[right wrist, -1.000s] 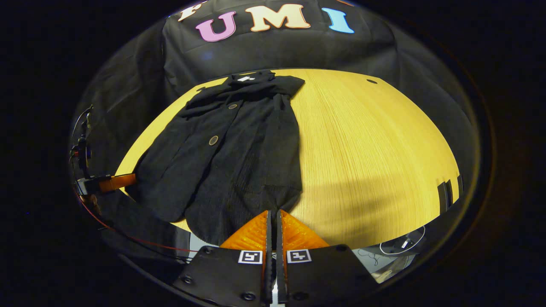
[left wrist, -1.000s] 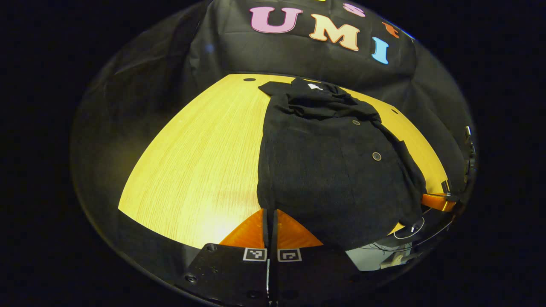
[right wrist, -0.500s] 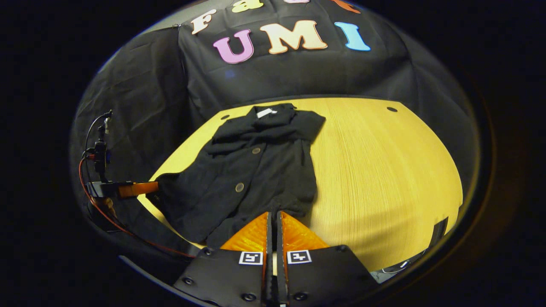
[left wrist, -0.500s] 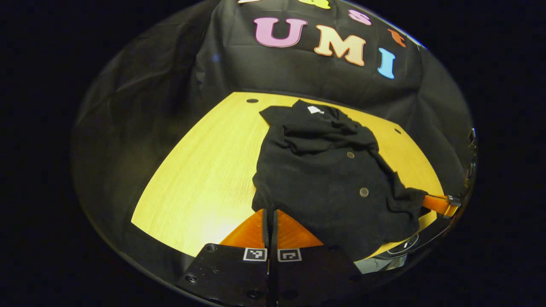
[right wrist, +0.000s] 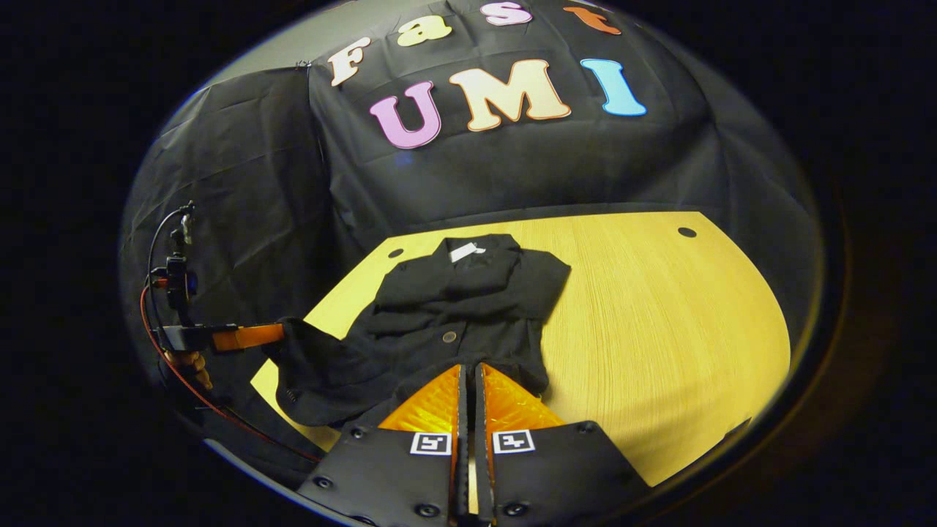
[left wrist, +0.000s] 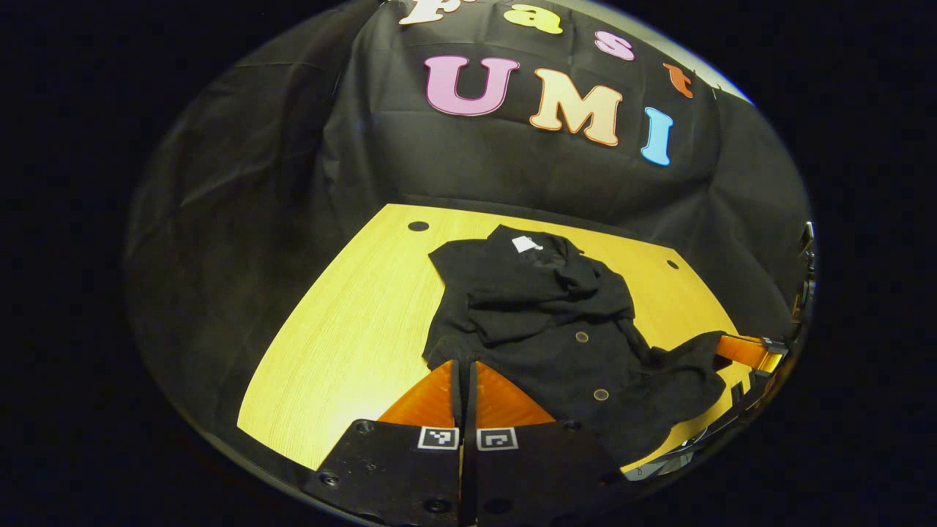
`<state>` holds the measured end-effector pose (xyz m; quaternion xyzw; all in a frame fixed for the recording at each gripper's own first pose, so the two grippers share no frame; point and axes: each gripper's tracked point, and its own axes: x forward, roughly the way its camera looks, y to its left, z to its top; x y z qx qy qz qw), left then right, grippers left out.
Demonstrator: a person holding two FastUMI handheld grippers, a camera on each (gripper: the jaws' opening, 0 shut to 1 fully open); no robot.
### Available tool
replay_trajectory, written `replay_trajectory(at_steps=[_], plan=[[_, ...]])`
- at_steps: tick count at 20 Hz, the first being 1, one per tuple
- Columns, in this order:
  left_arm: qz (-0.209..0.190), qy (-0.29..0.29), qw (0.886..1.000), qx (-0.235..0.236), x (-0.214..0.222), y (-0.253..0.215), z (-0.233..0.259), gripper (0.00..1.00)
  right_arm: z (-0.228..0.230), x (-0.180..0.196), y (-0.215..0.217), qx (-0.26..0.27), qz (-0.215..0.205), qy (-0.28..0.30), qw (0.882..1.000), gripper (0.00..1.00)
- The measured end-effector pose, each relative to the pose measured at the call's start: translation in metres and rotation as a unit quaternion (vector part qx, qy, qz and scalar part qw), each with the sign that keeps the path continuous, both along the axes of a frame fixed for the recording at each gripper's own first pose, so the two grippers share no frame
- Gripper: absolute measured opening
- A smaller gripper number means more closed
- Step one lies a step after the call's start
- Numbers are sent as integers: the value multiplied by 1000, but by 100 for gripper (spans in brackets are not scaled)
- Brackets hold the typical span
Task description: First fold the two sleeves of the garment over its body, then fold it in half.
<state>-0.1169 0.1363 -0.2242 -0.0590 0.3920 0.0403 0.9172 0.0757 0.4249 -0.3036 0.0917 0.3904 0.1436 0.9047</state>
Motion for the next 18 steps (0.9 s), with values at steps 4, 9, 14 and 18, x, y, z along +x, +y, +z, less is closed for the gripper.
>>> replay_trajectory(at_steps=[4,9,14,18], plan=[[-2,-9,1000,-3,35,2,5,0,15,35,4,2,-1,-20,1000,6],[-20,-32,999,8,88,9,13,0,30,83,8,7,-10,-41,999,6],[-31,-47,998,8,143,15,15,0,38,130,1,-2,-32,-54,998,6],[-41,-58,997,3,180,18,12,0,44,160,-4,-11,-44,-62,997,6]])
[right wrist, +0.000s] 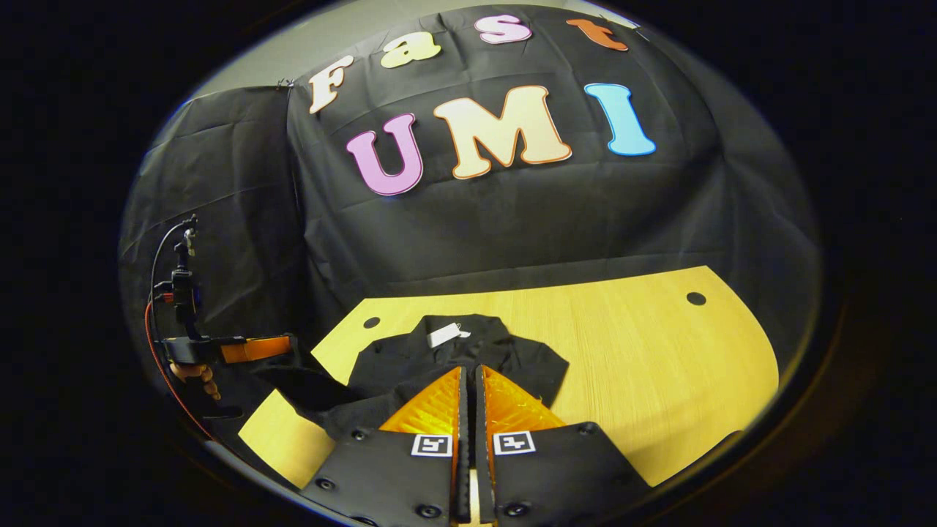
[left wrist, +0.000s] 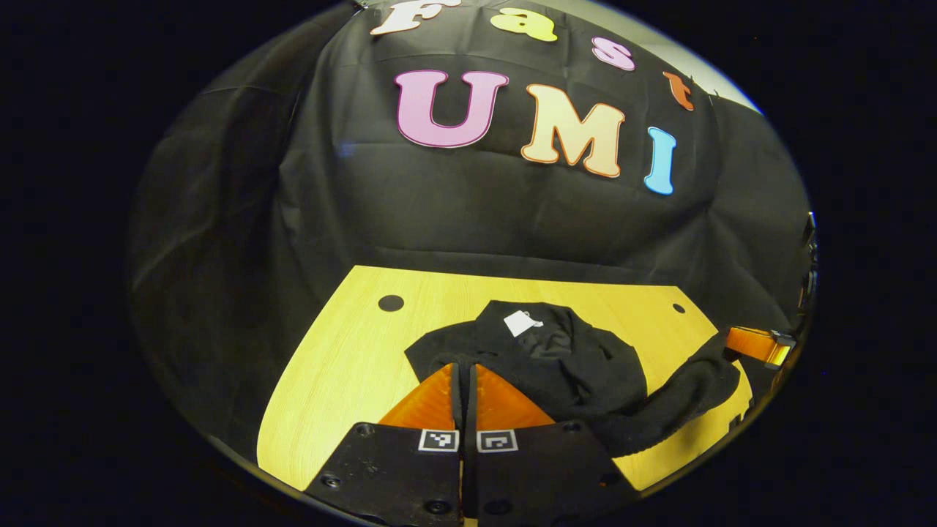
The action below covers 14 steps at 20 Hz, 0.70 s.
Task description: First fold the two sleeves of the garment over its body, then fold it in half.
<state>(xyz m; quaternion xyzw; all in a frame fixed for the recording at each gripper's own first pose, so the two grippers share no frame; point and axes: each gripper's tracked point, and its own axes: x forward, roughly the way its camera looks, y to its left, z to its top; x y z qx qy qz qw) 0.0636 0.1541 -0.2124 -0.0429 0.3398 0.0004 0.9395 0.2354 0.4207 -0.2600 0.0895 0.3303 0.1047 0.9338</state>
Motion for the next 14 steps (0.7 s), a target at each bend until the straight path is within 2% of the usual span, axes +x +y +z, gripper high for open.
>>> replay_trajectory(at_steps=[1,2,3,12,14], plan=[[-3,-2,1000,2,8,2,-2,0,-1,8,0,-1,-3,-1,1000,6],[-6,-3,1000,2,15,3,-4,0,-1,16,0,-2,-6,-2,1000,2],[-9,-4,1000,3,23,4,-7,0,-3,24,-1,-5,-9,-2,1000,6],[-19,1,1000,17,72,25,-43,0,-26,77,-27,-28,-65,17,997,6],[-6,-2,999,37,82,37,-52,0,-37,85,-31,-38,-86,27,995,6]])
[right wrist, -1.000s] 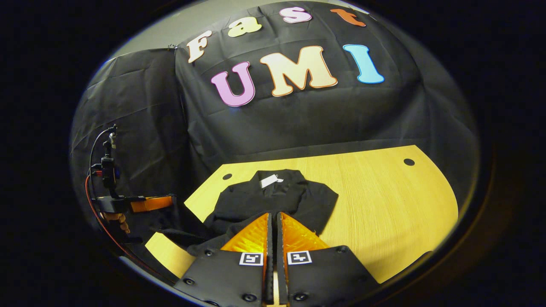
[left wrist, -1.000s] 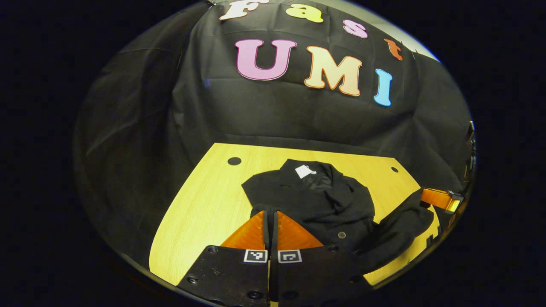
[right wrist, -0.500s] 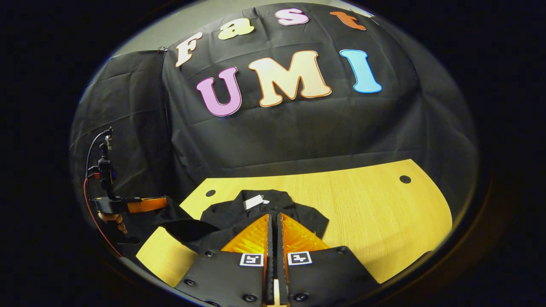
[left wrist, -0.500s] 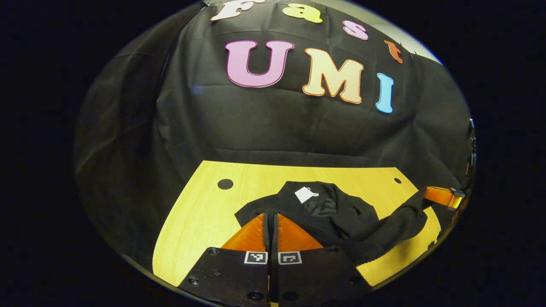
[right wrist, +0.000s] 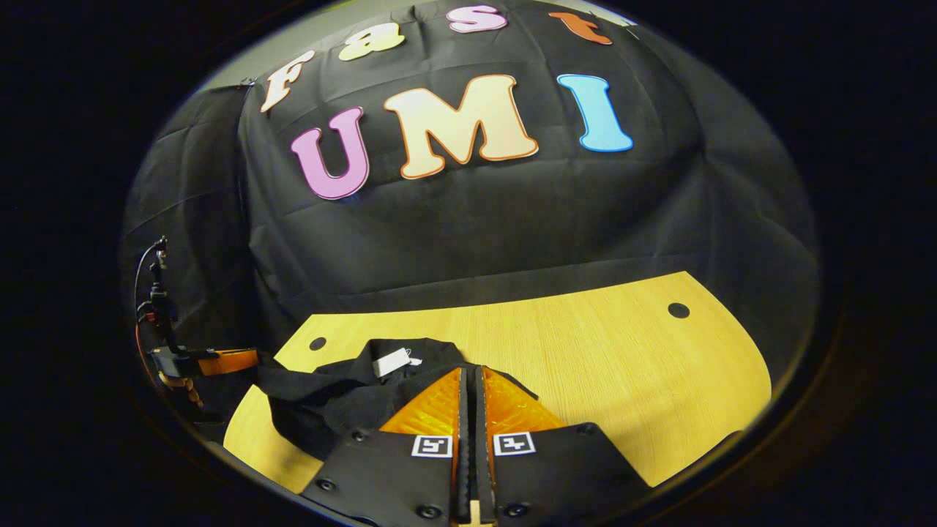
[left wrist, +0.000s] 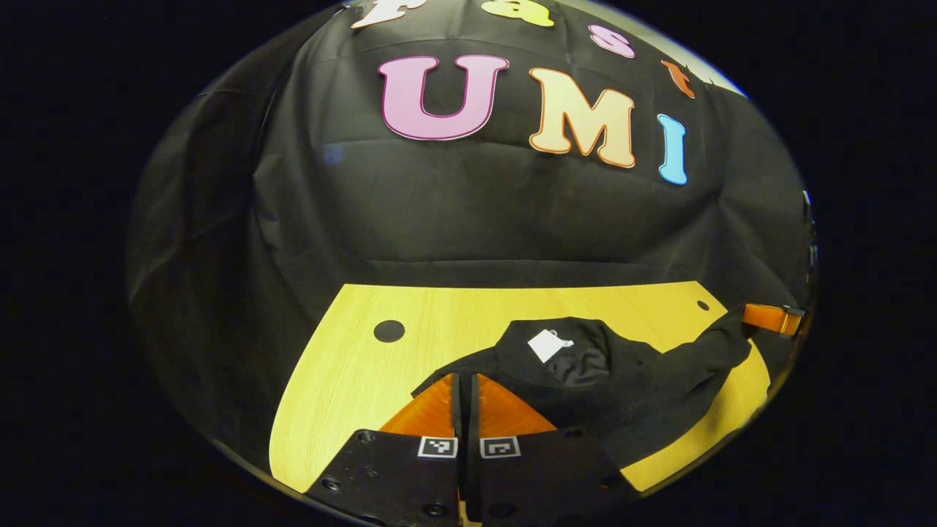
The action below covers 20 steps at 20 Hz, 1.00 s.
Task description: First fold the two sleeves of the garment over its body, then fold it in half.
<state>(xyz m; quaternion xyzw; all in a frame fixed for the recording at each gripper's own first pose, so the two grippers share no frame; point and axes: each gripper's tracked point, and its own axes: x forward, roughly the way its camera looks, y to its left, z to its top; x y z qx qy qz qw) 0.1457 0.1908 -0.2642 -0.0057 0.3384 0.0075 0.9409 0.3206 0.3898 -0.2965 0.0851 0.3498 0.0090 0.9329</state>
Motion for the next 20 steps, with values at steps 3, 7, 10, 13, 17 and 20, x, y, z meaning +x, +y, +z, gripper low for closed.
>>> replay_trajectory(at_steps=[3,7,10,13,17,20], plan=[[78,-73,990,91,15,56,36,65,13,12,-24,-62,-58,-38,996,77],[61,-154,983,78,25,35,82,94,56,5,-24,-102,-65,-114,986,98],[50,-175,981,66,11,17,107,92,77,-12,-15,-94,-56,-147,983,98],[47,-212,974,71,-17,2,145,92,102,-44,-11,-82,-49,-181,979,100],[45,-241,966,77,-65,-23,181,91,134,-97,-10,-67,-31,-228,971,97],[57,-256,962,77,-106,-38,202,91,150,-138,-5,-47,-18,-250,967,97]])
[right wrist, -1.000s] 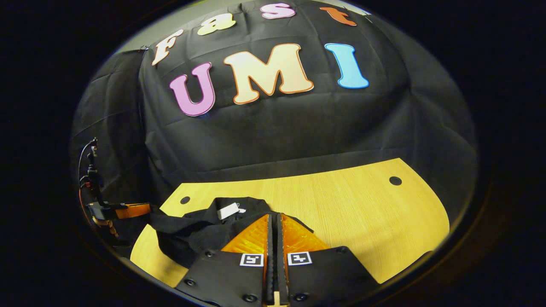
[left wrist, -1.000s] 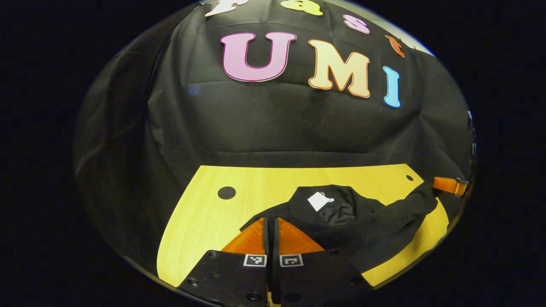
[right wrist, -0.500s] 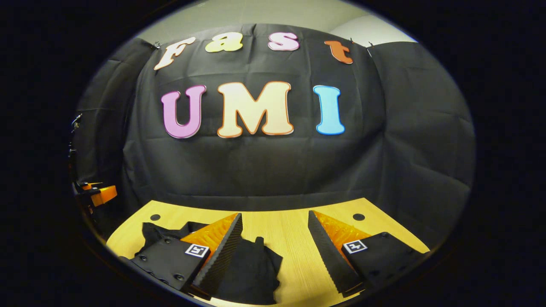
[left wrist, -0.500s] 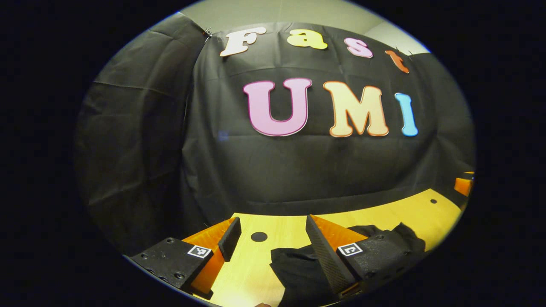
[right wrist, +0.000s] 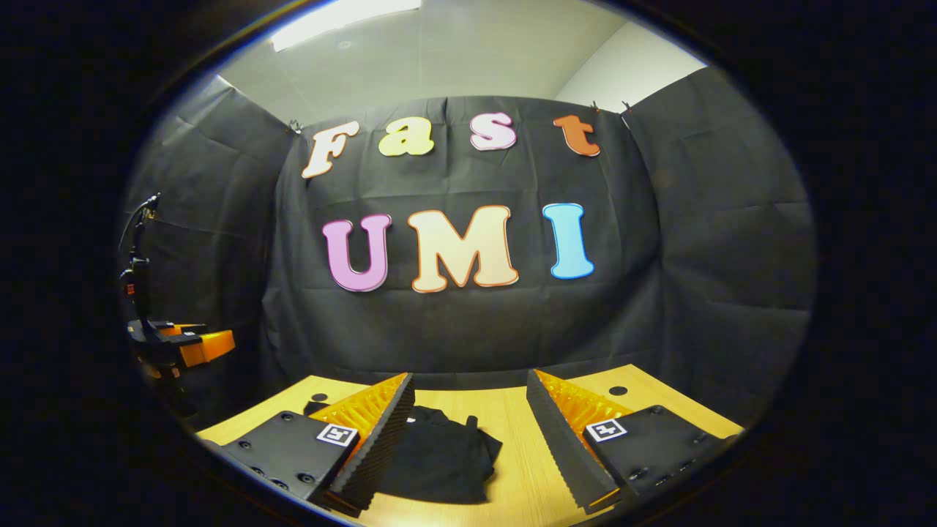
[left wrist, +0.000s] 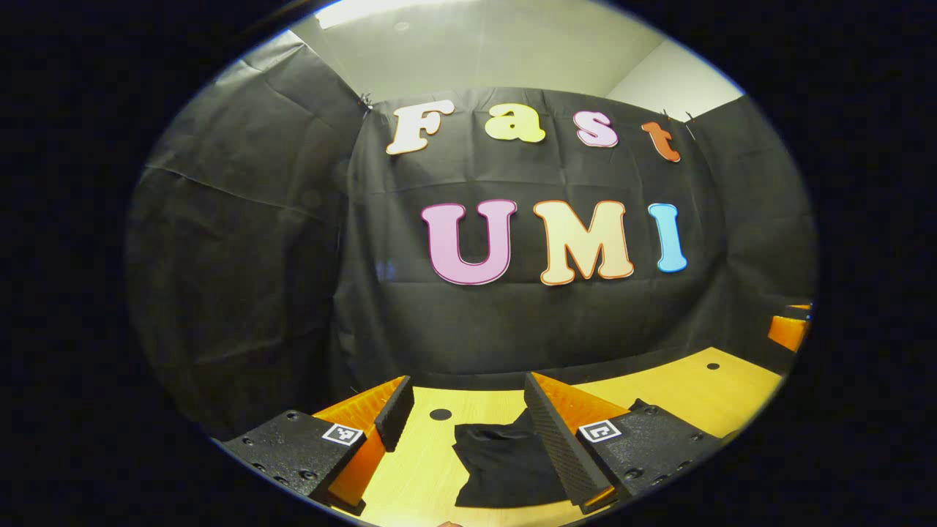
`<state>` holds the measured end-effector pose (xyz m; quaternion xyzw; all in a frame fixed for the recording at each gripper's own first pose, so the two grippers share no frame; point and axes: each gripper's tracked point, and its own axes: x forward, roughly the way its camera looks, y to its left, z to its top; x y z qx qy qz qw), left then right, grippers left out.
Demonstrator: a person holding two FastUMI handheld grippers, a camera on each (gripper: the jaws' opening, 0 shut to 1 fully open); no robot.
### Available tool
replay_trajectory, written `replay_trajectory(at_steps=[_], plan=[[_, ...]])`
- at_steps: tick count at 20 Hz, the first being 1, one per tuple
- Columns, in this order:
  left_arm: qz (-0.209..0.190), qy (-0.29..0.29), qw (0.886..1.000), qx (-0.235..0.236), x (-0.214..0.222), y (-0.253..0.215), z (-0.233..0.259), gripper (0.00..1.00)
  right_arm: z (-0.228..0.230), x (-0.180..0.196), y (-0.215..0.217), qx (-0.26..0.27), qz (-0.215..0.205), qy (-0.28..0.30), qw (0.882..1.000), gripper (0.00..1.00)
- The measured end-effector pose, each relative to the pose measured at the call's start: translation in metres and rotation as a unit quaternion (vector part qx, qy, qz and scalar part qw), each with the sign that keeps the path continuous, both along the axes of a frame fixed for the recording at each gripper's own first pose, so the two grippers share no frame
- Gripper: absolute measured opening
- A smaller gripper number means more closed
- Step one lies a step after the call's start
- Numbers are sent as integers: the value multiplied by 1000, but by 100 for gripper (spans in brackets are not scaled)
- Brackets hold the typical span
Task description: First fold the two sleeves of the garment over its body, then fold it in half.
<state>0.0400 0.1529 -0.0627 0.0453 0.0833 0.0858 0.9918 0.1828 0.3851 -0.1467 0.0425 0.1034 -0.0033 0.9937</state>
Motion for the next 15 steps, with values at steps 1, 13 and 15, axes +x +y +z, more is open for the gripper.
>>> replay_trajectory(at_steps=[1,13,15], plan=[[0,-7,1000,-4,-14,-8,8,94,2,-13,2,4,7,-1,1000,97],[-17,-57,998,5,-100,-59,72,93,37,-127,-4,33,20,-24,999,100],[-24,-57,998,5,-105,-65,77,91,44,-137,-7,29,16,-33,999,100]])
